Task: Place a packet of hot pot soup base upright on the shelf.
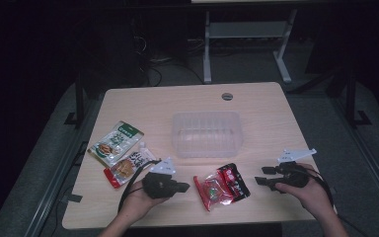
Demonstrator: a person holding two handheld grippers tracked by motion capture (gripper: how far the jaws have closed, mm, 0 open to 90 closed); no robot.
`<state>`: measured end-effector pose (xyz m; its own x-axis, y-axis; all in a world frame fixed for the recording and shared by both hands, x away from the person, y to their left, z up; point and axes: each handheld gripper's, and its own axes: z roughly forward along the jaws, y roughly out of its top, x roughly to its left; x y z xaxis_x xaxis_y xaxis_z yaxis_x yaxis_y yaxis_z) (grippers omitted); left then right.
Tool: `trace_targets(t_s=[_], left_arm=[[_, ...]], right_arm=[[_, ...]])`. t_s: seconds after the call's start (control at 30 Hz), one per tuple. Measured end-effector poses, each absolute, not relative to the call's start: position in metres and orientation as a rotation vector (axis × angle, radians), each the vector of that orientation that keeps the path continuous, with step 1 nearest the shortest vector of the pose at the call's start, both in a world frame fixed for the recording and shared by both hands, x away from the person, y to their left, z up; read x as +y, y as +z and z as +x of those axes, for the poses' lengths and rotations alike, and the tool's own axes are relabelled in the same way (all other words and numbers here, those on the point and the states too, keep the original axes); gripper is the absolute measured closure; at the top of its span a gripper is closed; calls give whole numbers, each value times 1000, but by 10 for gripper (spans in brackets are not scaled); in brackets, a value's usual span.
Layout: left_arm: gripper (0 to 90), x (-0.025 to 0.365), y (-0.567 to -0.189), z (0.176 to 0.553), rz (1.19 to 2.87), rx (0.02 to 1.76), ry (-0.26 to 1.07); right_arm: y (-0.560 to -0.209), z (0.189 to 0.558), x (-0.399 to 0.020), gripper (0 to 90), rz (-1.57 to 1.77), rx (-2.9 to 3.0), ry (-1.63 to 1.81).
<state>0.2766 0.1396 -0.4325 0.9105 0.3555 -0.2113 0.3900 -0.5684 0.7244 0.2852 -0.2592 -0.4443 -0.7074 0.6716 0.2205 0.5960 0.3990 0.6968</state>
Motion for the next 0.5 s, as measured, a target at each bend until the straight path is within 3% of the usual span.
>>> trace_targets(t_s=[0.2, 0.5], left_arm=[[899, 104, -439, 273, 2261, 466, -79], [898, 85, -447, 259, 2310, 396, -94]], right_arm=[[-445, 285, -260, 439, 1163, 2546, 1210], [-446, 286, -262, 432, 1170, 2546, 1206]])
